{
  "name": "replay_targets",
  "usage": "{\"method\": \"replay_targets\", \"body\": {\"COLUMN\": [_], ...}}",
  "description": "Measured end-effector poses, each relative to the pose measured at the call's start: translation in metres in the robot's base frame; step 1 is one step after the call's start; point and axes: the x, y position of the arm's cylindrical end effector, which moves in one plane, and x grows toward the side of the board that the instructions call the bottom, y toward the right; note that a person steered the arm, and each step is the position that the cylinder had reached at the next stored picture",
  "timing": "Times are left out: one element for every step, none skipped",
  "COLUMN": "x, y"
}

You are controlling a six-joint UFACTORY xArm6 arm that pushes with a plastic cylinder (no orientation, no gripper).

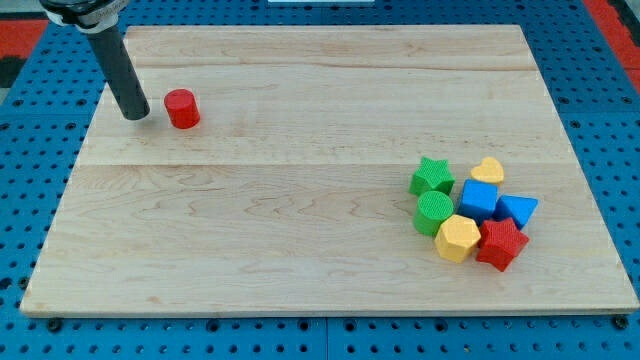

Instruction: Place the red circle left to the green star

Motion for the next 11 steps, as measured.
{"method": "replay_targets", "body": {"x": [0.000, -0.003, -0.007, -0.008, -0.008, -0.011, -0.011, -0.026, -0.047, 0.001, 0.075], "y": [0.059, 0.111, 0.116, 0.116, 0.117, 0.117, 0.117, 0.093, 0.099, 0.183, 0.234]}}
